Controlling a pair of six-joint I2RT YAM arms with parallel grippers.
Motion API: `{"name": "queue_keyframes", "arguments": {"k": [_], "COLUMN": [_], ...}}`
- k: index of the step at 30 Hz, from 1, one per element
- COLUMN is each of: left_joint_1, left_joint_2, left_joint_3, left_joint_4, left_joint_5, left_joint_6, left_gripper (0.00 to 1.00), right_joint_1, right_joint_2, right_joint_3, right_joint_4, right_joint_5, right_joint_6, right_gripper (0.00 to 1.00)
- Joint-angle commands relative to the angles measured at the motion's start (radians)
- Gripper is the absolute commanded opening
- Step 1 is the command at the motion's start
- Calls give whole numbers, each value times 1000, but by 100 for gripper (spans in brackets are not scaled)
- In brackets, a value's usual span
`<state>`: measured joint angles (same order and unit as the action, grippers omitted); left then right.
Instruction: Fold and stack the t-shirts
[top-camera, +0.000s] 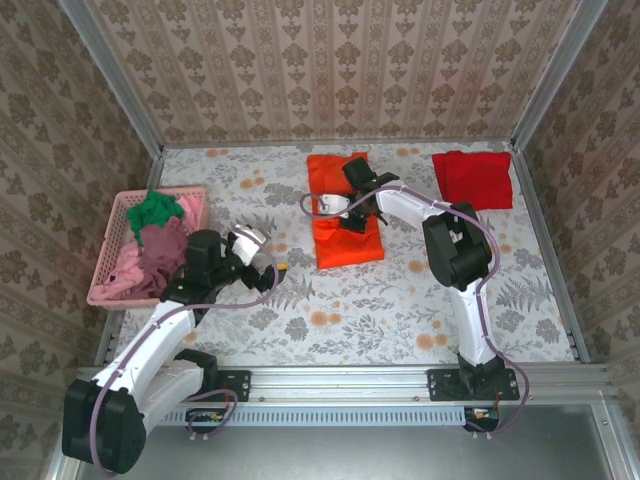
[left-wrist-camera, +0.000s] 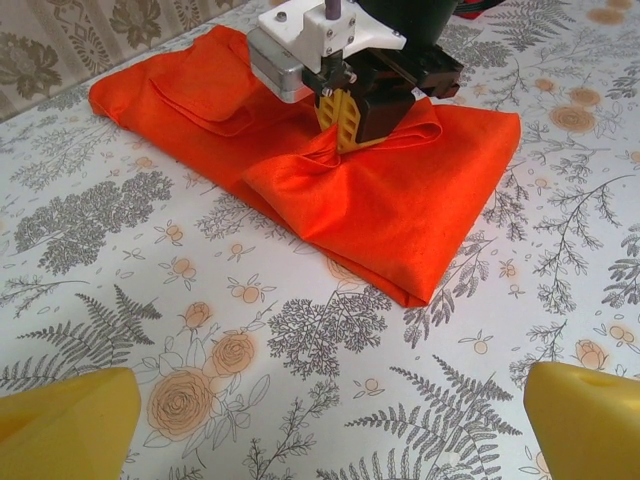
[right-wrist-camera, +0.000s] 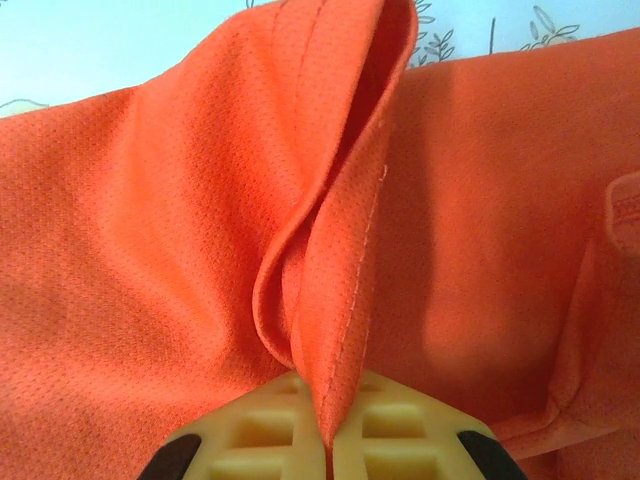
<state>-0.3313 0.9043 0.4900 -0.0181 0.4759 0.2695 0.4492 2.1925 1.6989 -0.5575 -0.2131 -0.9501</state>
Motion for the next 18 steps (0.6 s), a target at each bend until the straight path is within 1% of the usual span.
{"name": "queue_keyframes", "arguments": {"k": [1, 11, 18], "left_joint_1": [6, 6, 5], "left_joint_2": [-3, 1, 2], "left_joint_3": [-18, -19, -19], "left_joint_4": [22, 24, 29], "left_joint_5": [19, 1, -1], "left_joint_6": [-9, -12, -13], "left_gripper": [100, 100, 100], "right_joint_1": [-7, -15, -24], "right_joint_2": [-49, -68, -101], "right_joint_3": [-27, -59, -93], "right_joint_4": [47, 57, 72], "right_joint_5": [9, 27, -2], "right_joint_6": [12, 22, 31], "right_gripper": [0, 0, 0]}}
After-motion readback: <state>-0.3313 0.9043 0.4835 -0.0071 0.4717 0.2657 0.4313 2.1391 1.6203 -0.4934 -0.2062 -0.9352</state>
